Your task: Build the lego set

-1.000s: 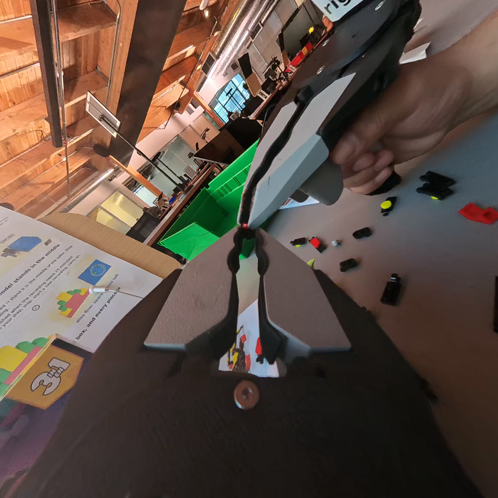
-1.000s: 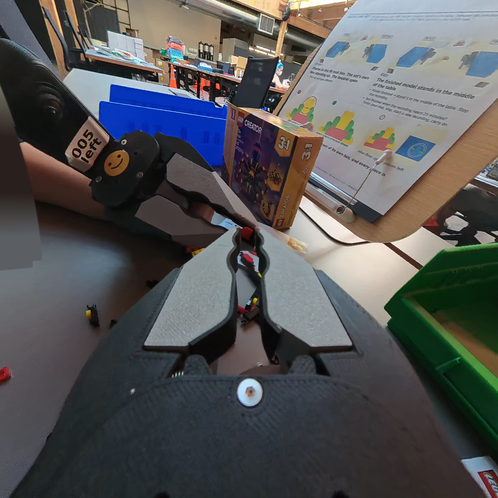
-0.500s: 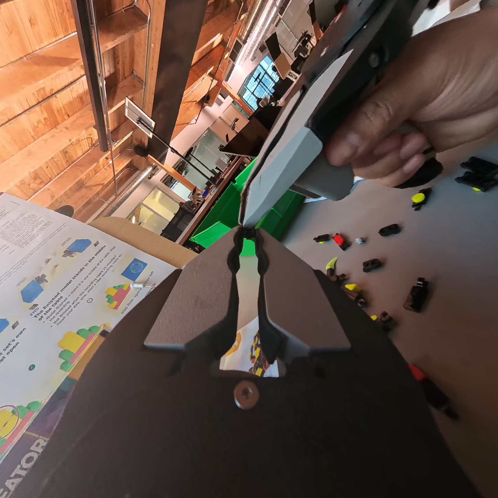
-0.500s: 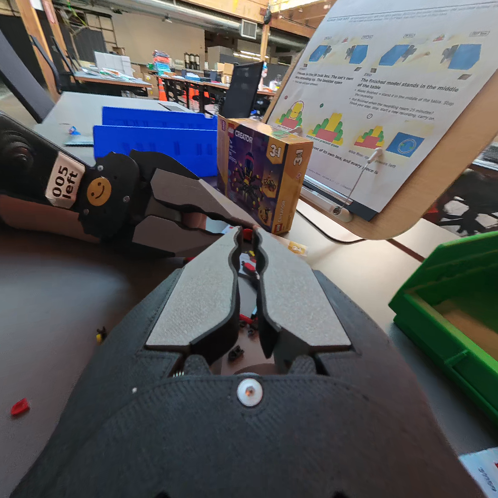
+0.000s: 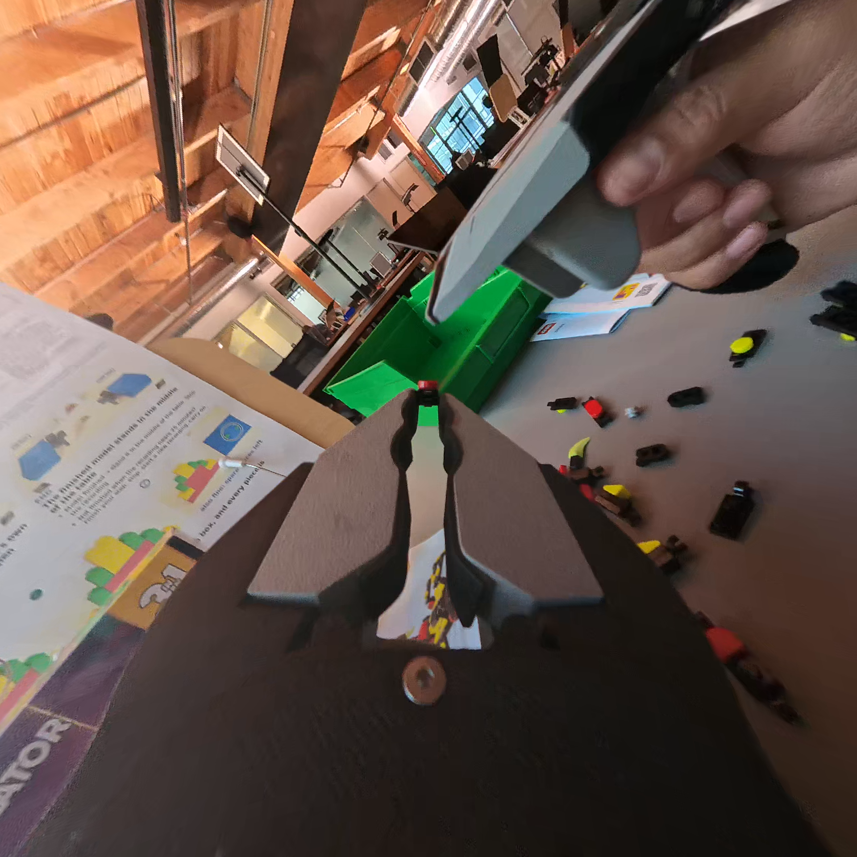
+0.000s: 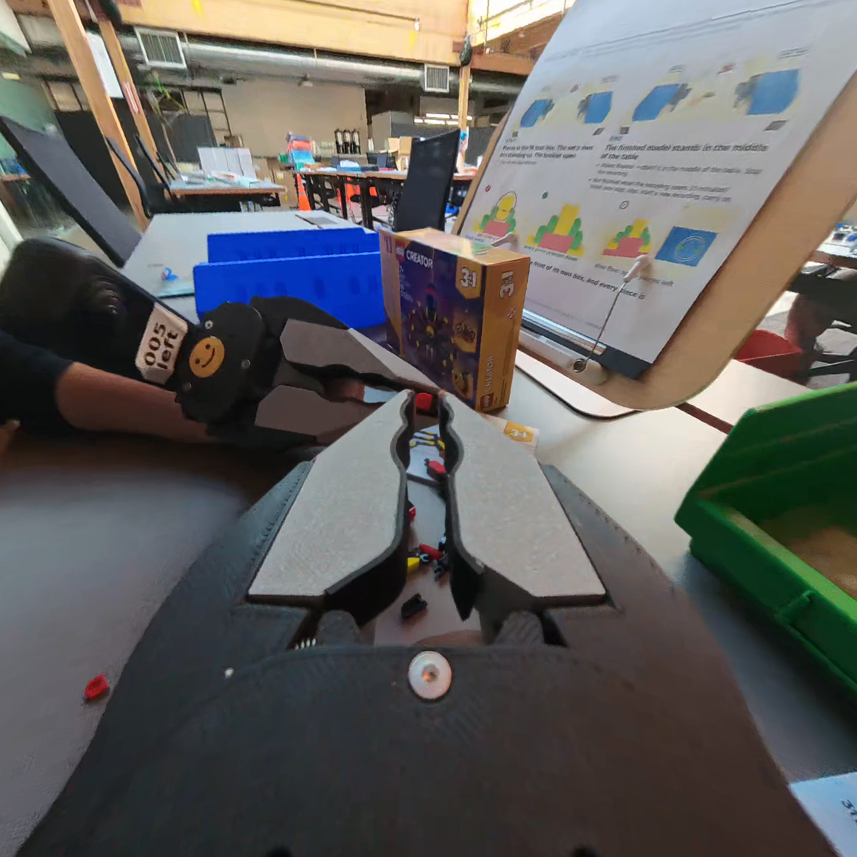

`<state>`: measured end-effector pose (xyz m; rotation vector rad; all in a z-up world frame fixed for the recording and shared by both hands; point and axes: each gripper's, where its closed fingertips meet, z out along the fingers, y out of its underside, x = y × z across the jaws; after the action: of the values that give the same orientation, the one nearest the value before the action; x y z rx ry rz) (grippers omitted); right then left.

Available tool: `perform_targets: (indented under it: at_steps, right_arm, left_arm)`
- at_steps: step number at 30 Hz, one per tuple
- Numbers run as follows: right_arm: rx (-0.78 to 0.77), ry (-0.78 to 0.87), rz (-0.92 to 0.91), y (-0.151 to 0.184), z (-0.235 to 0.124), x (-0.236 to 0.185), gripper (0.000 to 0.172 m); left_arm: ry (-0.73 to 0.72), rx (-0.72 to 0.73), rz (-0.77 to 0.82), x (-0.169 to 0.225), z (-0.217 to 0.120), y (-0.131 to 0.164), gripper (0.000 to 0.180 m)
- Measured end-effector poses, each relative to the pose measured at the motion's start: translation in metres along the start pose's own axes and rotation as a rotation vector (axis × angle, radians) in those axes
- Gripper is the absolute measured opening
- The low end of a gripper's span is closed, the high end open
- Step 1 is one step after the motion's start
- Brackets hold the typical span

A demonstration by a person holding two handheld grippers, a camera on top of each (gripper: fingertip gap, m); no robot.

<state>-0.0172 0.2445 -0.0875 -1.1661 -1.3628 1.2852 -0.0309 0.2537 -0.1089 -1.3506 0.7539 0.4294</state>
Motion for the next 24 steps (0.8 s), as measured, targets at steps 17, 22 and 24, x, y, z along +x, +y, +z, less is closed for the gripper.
perform_targets:
  at_steps: [17,22,24]
  right_arm:
    - [-0.079,0.028,-0.241,0.015,0.006,-0.011,0.003]
    - [-0.066,0.015,-0.214,0.013,0.006,-0.011,0.003]
    - [-0.071,0.008,-0.226,0.013,0.005,-0.012,0.003]
  left_arm:
    - [0.015,0.039,0.115,0.011,-0.002,-0.01,0.006]
    - [-0.001,0.048,0.109,0.008,-0.003,-0.013,0.005]
    - [0.002,0.049,0.113,0.009,-0.004,-0.014,0.006]
